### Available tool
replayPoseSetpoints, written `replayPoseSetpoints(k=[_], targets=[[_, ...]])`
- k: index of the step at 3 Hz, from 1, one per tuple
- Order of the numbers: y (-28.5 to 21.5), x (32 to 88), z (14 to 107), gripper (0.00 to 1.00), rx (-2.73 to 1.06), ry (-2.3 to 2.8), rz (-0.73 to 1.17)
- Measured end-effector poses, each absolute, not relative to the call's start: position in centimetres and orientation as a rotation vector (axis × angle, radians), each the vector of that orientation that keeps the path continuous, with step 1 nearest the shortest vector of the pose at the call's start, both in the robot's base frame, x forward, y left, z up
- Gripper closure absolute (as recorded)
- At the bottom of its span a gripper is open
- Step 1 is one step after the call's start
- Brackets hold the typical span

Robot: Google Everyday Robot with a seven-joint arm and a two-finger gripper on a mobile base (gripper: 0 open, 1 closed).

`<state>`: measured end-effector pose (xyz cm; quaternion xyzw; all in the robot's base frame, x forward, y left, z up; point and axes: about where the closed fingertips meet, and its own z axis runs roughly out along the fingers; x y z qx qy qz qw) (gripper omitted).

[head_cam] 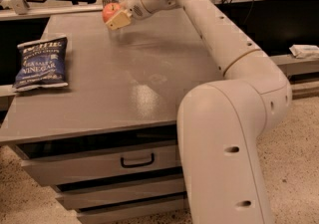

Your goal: Move apple near 7up can

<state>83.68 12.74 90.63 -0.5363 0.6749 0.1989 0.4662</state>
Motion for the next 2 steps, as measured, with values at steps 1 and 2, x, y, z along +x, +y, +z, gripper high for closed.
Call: replayPoseSetpoints(k=[1,2], targets=[[12.5,84.9,88.8,1.0,-1.278,1.714,0.484],[10.7,87.0,88.3,0.77,-1.189,1.764,0.446]])
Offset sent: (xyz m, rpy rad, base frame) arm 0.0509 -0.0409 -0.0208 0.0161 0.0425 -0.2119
